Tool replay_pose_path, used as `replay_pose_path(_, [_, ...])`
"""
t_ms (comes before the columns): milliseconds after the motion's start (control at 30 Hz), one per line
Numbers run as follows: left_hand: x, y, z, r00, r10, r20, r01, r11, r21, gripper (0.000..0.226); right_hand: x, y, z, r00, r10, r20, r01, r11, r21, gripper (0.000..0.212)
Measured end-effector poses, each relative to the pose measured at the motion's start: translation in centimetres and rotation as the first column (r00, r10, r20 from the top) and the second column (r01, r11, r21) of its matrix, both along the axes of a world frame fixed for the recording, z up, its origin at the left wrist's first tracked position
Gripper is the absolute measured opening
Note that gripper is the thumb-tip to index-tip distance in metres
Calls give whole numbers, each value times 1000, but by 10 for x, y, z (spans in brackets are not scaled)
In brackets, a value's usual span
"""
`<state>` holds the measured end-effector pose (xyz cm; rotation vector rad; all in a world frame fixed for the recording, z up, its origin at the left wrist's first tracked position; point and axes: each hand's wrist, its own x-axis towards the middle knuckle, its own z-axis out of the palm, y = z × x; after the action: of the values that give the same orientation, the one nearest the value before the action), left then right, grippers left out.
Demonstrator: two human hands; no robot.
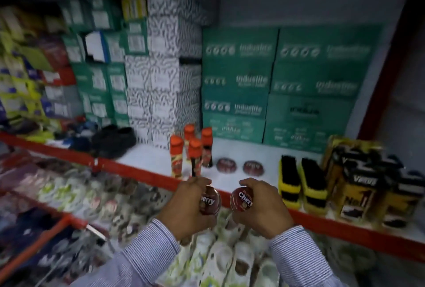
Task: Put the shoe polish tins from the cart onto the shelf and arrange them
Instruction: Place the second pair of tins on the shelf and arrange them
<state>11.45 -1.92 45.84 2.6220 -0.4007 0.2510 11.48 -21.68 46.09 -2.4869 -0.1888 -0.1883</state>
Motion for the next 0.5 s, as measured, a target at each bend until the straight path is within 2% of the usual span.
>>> replay_pose_path(100, [33, -17, 17, 999, -3, 44, 6, 998, -61, 83, 23, -12, 17, 998, -51, 45, 47, 996, 72, 97])
replay_pose_path(167, [60, -26, 22, 999, -5, 46, 10, 995, -102, 82, 44, -19, 21, 995, -77, 61, 71, 993, 91, 83])
replay_pose_path(333, [107, -43, 12, 1000, 6, -11, -7, 996, -90, 73, 96, -19, -3, 996, -90, 24, 91, 995, -42, 53])
replay_pose_path(400, [120, -45, 3, 998, 11, -58, -16, 996, -90, 69, 108, -16, -14, 997, -79, 2, 78, 992, -103, 50])
replay_pose_path(500, [132, -45, -10, 992, 15, -127, -25, 996, -82, 66, 123, -12, -26, 996, -82, -34, 78, 991, -110, 56])
